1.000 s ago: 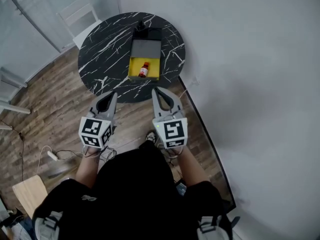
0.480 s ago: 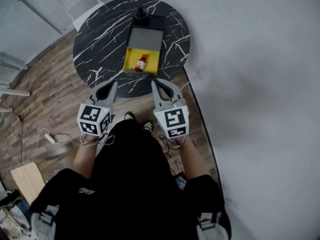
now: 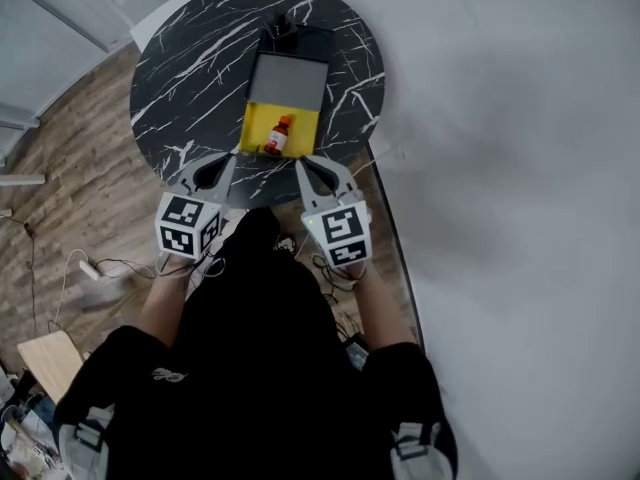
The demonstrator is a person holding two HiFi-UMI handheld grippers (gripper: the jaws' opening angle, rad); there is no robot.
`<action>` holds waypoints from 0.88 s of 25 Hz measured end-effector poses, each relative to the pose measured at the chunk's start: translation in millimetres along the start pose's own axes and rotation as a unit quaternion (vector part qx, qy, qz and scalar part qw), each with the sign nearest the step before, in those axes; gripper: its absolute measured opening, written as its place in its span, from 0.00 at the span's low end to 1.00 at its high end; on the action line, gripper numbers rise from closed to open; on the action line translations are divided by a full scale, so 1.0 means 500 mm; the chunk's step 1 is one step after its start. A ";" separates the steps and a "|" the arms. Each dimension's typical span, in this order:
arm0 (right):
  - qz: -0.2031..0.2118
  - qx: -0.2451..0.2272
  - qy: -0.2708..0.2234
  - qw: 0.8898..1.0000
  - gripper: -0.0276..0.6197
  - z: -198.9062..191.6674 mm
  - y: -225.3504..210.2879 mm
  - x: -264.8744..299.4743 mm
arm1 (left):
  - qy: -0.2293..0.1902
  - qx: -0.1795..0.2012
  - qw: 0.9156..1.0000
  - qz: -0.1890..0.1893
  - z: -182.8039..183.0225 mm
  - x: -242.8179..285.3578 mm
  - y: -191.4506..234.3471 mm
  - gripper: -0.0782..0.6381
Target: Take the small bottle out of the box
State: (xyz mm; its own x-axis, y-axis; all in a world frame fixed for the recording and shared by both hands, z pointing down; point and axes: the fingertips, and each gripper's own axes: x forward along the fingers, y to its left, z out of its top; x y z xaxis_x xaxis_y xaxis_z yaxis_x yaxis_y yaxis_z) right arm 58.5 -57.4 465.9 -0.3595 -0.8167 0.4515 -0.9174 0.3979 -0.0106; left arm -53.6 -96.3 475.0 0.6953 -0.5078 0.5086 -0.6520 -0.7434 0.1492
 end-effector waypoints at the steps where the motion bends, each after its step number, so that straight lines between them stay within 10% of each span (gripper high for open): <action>1: 0.005 0.002 0.010 1.000 0.04 0.000 -0.005 0.017 | 0.004 -0.001 1.000 -0.004 0.004 0.013 0.013 0.11; 22: 0.032 0.048 0.121 0.991 0.04 -0.102 -0.089 0.196 | 0.173 -0.009 0.980 -0.099 -0.089 0.253 0.062 0.11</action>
State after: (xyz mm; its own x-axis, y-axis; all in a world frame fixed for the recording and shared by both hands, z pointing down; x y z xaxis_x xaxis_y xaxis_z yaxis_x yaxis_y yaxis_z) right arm 73.0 -133.7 556.2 -0.3766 -0.6628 0.6472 -0.9104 0.3941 -0.1262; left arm 0.7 -164.4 582.0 0.6665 -0.1735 0.7251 -0.5221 -0.8028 0.2878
